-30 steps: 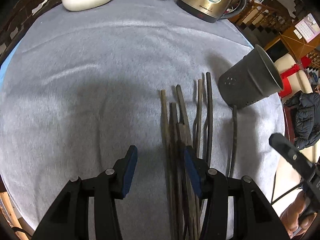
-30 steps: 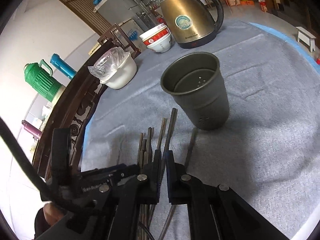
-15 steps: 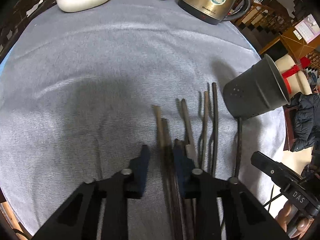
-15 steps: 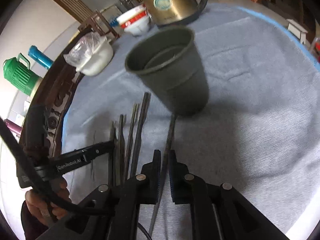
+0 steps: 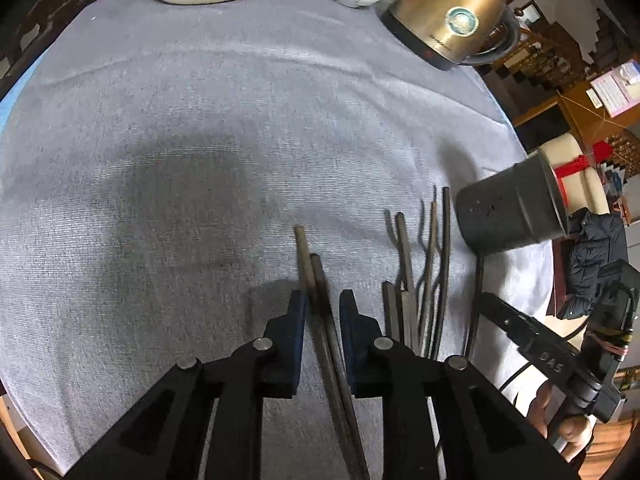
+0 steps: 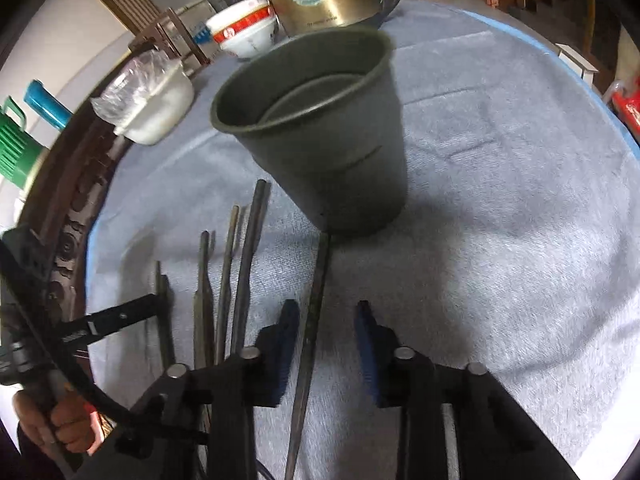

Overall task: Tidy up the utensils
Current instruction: 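Grasp another dark chopstick with the left tool while the right tool holds its chopstick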

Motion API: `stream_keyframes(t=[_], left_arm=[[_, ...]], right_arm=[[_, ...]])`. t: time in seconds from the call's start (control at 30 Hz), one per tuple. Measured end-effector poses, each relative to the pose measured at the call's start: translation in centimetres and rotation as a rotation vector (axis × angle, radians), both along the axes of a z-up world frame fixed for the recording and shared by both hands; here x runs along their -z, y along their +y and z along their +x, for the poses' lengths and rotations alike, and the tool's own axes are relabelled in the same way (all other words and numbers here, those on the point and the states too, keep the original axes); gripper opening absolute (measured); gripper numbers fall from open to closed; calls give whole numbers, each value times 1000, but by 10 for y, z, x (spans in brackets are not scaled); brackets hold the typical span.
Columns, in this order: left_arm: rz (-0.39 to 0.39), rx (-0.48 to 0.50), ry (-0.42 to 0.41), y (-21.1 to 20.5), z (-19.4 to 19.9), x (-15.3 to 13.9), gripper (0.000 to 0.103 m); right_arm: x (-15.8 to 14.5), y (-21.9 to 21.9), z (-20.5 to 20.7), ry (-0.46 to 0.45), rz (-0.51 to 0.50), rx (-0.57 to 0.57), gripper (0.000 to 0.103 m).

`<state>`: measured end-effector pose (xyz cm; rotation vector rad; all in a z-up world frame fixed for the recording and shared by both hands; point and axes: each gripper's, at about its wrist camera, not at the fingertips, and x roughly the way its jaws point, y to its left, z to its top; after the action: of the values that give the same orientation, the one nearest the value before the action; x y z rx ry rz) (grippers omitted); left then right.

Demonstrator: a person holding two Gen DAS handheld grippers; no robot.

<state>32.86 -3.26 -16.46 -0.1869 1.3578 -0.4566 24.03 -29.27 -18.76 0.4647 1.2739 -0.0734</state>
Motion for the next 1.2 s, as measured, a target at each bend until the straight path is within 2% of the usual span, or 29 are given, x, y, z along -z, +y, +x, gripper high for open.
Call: stream_keyframes(t=[0.03,0.13,0.17,0.2,0.37,0.63,0.67,0.73,0.77,0.93,1.07,1.2], left_arm=[[13,0,11,0,1,3,16],[-2,-10,4,0,4,5,16],[-13,-23,11,2,6,6,15],[-24,-36,20,5,8,7,11],[-41,-66,12,23,9,5,6],[-108,-113,-46,56,0,-19,6],[-103,-116,-59,53,-3,-22,6],[-35,-118,-80,45,0,-25,6],[-18,-125,-66,46,1,-22,6],[-62,-166,46,37,9,-1,9],[-39,-196,45,27,16,2,23],[4,-215,65,13,30,12,24]], right_arm=[[3,0,2,10,5,10,25],[3,7,5,16,-45,-1,15],[3,10,5,16,-53,-14,7],[3,11,4,8,-59,-16,7],[-3,15,-3,-24,-32,-29,6],[-59,17,-23,-192,60,-70,6],[-65,16,-24,-208,74,-68,6],[-73,19,-25,-212,70,-73,6],[-74,19,-25,-209,64,-72,6],[-59,2,-35,-180,104,-35,6],[-60,2,-39,-188,106,-37,6],[-64,0,-43,-205,115,-41,6]])
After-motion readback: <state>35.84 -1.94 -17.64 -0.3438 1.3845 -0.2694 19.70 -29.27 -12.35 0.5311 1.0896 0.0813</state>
